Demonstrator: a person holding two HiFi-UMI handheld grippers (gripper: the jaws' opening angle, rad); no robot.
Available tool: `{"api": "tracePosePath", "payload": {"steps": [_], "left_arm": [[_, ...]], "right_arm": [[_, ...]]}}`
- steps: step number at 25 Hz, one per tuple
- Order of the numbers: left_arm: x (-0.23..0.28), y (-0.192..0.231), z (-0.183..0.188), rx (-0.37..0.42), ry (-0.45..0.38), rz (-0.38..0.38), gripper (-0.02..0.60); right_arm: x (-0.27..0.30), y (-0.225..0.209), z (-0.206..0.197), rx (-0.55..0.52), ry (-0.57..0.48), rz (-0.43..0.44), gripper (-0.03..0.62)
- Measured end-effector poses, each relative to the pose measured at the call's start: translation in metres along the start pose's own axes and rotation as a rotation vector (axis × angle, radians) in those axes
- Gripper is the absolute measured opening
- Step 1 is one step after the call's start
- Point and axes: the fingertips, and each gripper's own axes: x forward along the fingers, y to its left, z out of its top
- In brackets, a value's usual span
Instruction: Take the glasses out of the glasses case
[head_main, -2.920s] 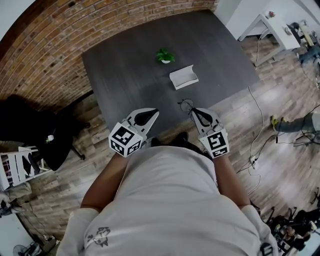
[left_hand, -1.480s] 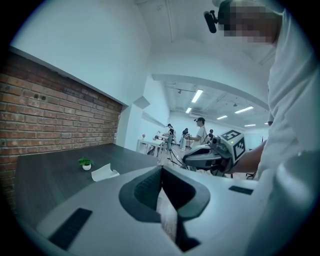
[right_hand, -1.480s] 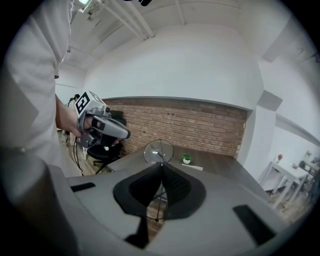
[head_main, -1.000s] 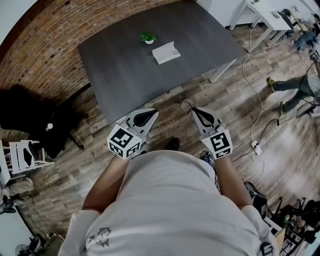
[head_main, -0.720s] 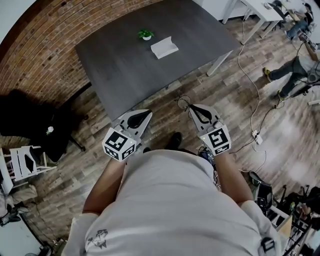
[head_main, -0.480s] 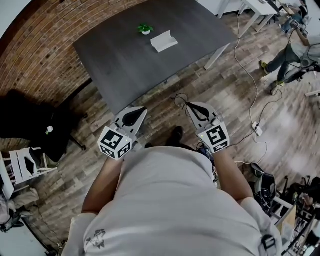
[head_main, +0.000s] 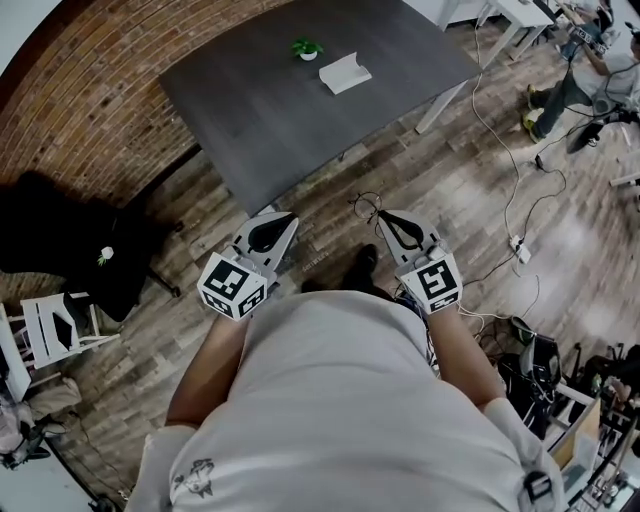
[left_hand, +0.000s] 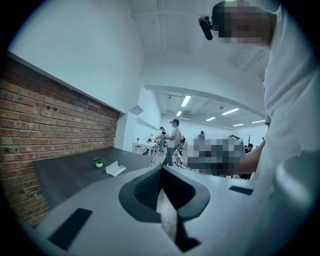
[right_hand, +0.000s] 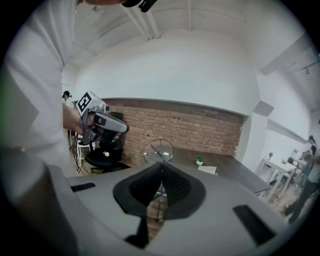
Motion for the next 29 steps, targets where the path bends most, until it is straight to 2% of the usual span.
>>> {"api": "tracePosePath", "payload": {"steps": [7,17,29], "left_arm": [[-0.024,0.008,-0.003,-0.007,-0.017,0.013,0.011],[-0.026,0.018,0.002,-0.018,-0.04,0.014,0.011],[-0.018,0.022,0.001,-0.027,-0.036,0.011,0.011]], "right_arm": [[0.006,0.025,0.013,-0.015,-0.03,-0.006,0.012],[0.02,0.021,0.021,0.016,-0.04,-0.007,0.012],[0.026,0.016,0.024,-0.002,-0.034,0.001,0.012]]}}
